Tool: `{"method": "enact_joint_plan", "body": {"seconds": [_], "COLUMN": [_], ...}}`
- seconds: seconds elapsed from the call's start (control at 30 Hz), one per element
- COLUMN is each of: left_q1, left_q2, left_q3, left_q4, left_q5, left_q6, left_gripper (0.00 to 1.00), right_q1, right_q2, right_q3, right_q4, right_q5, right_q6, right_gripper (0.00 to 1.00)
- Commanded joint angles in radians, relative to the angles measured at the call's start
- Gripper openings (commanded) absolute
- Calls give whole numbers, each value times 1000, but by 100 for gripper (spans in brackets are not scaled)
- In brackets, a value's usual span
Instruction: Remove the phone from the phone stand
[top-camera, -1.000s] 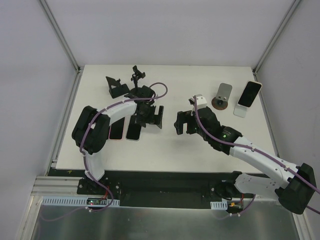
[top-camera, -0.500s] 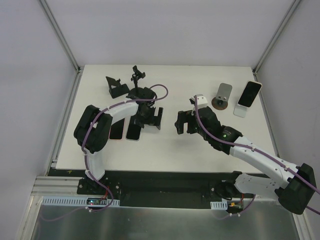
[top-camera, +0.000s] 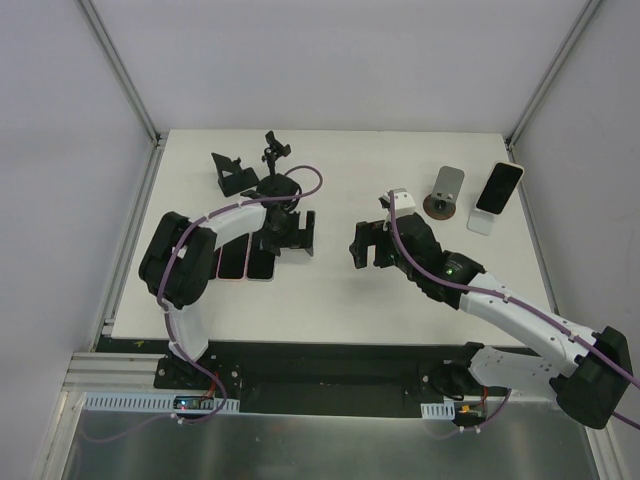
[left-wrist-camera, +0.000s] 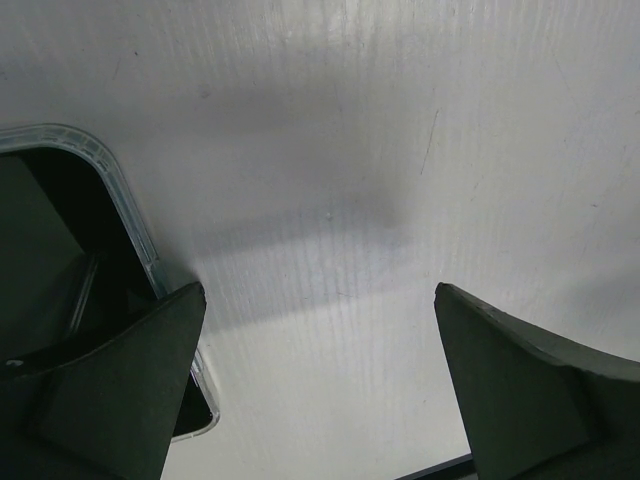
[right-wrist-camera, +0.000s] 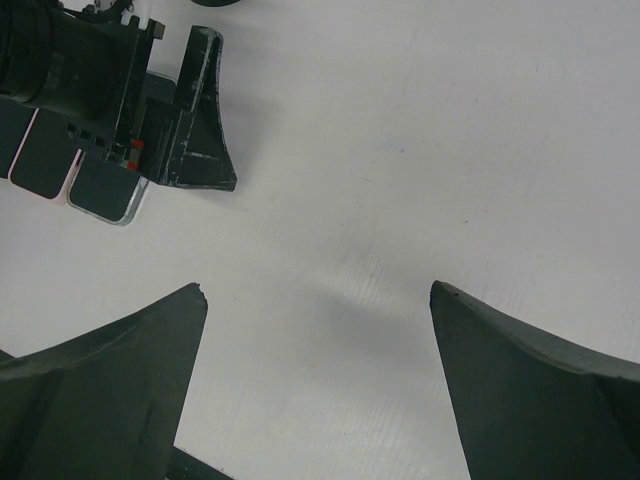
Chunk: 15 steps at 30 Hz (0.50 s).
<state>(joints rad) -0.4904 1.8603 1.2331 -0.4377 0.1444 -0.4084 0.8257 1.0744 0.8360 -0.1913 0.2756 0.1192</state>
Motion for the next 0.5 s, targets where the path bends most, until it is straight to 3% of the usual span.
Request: {"method": "enact_joint_plan", "body": {"seconds": [0.0, 0.3, 0.47], "left_q1": [27, 33, 33], "left_q2": [-47, -82, -193], "left_q3": [-38, -30, -21], "left_q4": [-39, -38, -35], "left_q5": [-63, -28, -11], "left_q6": [-18, -26, -32], "left_gripper": [99, 99, 99], "right_q1": [-7, -10, -68], "right_q2": [-5, -2, -4], "right_q3": [34, 49, 78], "right_q4": [4, -5, -54], "right_q5": [14, 36, 62], "right_q6": [13, -3, -38], "right_gripper": [96, 96, 96]}}
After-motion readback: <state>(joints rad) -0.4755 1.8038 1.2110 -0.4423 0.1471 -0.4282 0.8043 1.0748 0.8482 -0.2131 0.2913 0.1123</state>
